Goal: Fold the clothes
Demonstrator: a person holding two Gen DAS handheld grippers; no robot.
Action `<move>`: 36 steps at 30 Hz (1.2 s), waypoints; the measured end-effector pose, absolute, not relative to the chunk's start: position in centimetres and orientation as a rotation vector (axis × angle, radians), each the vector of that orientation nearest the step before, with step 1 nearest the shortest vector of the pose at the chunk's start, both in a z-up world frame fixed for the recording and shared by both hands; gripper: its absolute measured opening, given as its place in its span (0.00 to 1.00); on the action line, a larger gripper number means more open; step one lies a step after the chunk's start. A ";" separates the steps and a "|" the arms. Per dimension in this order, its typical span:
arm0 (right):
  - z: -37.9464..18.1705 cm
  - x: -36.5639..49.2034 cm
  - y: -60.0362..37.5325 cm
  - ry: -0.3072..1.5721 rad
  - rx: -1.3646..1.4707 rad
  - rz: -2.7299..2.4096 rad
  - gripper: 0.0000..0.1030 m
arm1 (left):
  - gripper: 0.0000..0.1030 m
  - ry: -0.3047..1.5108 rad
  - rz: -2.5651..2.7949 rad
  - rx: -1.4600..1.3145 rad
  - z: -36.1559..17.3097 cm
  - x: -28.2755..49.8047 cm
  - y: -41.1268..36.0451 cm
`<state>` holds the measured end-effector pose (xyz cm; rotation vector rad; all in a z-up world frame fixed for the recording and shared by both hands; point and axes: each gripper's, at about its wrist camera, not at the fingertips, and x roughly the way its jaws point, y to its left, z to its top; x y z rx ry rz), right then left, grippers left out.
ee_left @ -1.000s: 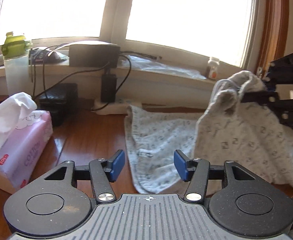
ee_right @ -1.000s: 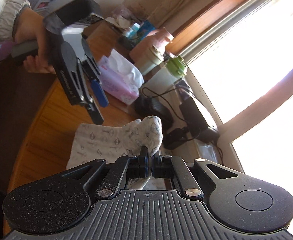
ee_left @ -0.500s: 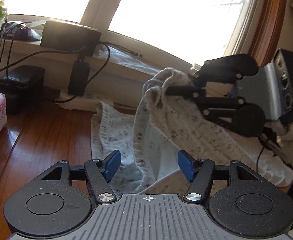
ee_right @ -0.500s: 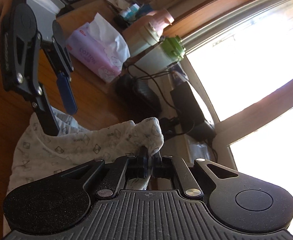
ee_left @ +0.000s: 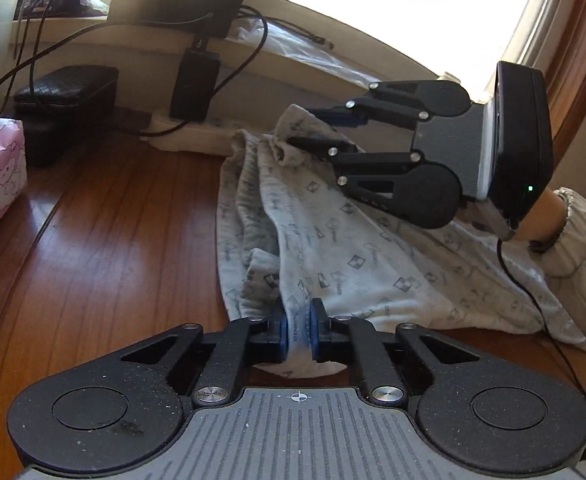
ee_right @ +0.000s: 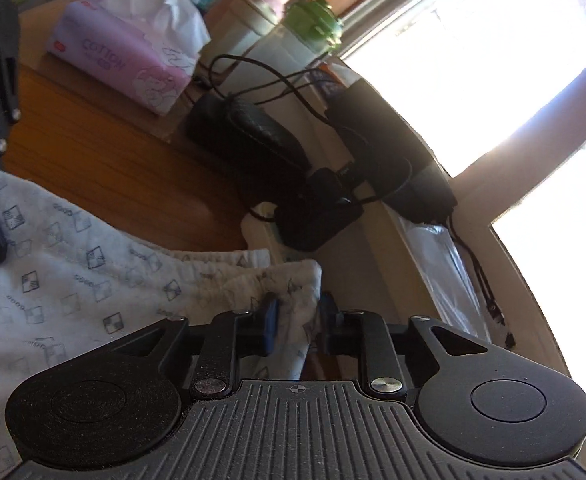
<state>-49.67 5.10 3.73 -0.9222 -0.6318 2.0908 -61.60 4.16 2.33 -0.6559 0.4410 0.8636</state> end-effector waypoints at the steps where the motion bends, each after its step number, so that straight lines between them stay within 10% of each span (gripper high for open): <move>1: 4.1 -49.2 5.2 -0.587 -0.892 2.102 0.33 | 0.11 0.452 0.871 -0.651 2.5 -61.6 3.9; 10: 8.8 -41.9 4.4 -0.108 -0.738 2.256 0.33 | 0.44 0.532 0.975 -0.533 4.5 -59.9 3.4; 19: 5.5 -40.9 4.4 0.203 -0.899 2.295 0.48 | 0.29 0.568 1.014 -0.522 3.5 -58.5 4.5; 22: 3.6 -41.9 5.4 0.247 -0.967 2.281 0.38 | 0.21 0.573 1.015 -0.525 3.5 -59.2 3.6; 23: 3.9 -41.9 5.4 0.242 -0.928 2.287 0.03 | 0.20 0.585 1.017 -0.519 3.6 -59.3 3.2; 31: 6.1 -42.4 4.9 0.137 -0.694 2.328 0.08 | 0.21 0.607 1.039 -0.525 4.4 -60.7 0.6; 36: 4.8 -42.7 5.1 0.134 -0.778 2.241 0.43 | 0.54 0.602 1.093 -0.470 5.1 -60.0 1.1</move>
